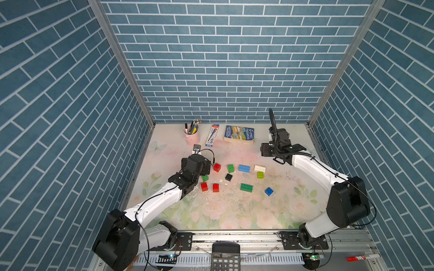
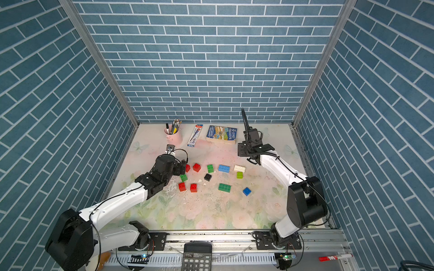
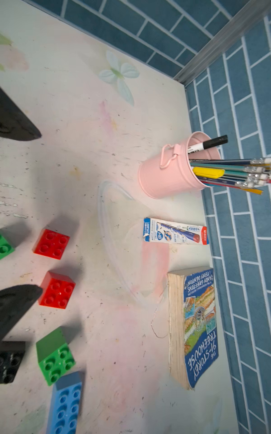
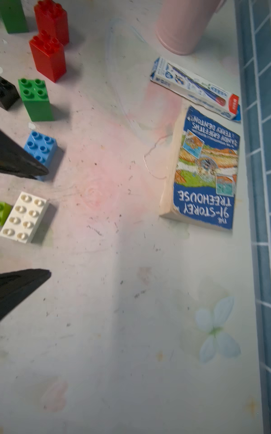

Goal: Assemble the letter r with lego
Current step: Pick up the lego brick from the center of the board.

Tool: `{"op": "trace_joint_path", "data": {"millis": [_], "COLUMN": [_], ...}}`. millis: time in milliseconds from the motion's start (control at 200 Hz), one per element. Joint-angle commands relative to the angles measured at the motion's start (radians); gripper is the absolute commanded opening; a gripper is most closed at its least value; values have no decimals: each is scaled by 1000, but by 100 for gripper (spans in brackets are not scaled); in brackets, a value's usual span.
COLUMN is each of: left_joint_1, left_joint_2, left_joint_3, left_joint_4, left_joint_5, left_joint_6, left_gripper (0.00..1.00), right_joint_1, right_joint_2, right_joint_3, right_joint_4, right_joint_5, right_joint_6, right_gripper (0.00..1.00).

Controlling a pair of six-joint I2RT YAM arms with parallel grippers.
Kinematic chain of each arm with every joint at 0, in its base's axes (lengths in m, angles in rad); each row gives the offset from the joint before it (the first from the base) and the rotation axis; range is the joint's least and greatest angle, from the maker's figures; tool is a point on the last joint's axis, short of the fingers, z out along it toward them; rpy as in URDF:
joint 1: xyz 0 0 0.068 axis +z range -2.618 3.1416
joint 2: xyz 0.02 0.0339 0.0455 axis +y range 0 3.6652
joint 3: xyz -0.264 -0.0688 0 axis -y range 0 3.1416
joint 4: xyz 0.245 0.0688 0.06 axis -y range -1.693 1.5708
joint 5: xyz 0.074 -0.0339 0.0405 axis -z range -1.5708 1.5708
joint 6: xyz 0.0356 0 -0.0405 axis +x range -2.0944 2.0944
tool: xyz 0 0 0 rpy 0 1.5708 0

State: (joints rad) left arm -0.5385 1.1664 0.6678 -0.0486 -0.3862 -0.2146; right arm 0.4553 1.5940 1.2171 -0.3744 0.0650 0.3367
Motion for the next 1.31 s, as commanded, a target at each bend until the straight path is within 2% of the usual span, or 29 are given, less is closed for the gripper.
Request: {"op": "trace_joint_path", "data": {"millis": [0,125,300,530,840,1040,1300], "left_joint_1": [-3,-3,-3,-3,-3,-3,-3], "left_joint_2": [-34,-30,-40,-151,-373,-399,-415], "left_joint_3": [-6,7,-58,-139,-225,-241,-263], "left_joint_4": [-125,-186,-184,-203,-253,-264,-251], "left_joint_5": [-24,-27,-28,-45,-71,-58,-50], "left_joint_6": [-49,-79,-186,-265,-297,-308,-307], "left_gripper": [96,95,95,96,96,96,96], "right_joint_1": [42,104,214,330,403,435,456], "right_joint_2": [69,164,294,406,525,592,697], "right_joint_3": [84,185,339,487,592,671,780], "right_joint_4": [-110,-142,-211,-293,-308,-333,-404], "right_joint_5": [-61,-111,-117,-96,-101,-66,-47], "right_joint_6": [30,44,73,81,151,204,205], "right_gripper": [63,63,62,61,65,70,70]}}
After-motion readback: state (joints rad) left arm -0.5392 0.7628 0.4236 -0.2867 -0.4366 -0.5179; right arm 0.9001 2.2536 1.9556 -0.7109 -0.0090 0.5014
